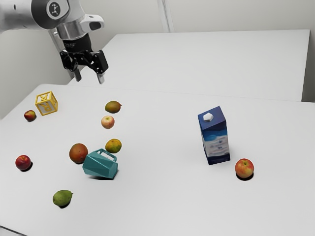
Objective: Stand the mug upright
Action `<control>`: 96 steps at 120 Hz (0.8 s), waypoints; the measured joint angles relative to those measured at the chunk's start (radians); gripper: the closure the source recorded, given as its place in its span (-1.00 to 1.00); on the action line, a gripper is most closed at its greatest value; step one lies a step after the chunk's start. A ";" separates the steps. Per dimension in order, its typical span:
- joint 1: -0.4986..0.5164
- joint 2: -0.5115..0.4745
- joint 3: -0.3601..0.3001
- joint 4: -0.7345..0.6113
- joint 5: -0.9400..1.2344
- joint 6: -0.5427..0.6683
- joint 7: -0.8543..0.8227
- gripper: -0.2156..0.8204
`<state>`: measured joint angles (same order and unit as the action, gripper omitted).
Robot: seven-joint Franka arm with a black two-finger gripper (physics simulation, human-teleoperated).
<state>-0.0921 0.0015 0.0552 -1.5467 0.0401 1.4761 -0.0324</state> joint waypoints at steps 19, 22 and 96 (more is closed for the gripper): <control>-0.004 -0.012 0.001 -0.010 -0.009 0.004 -0.003 -0.54; -0.005 -0.018 0.001 -0.015 -0.009 0.005 -0.003 -0.54; 0.207 -0.100 0.041 -0.318 -0.180 0.174 0.114 -0.54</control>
<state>0.1146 -0.0983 0.0963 -1.8646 -0.1396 1.6503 0.0821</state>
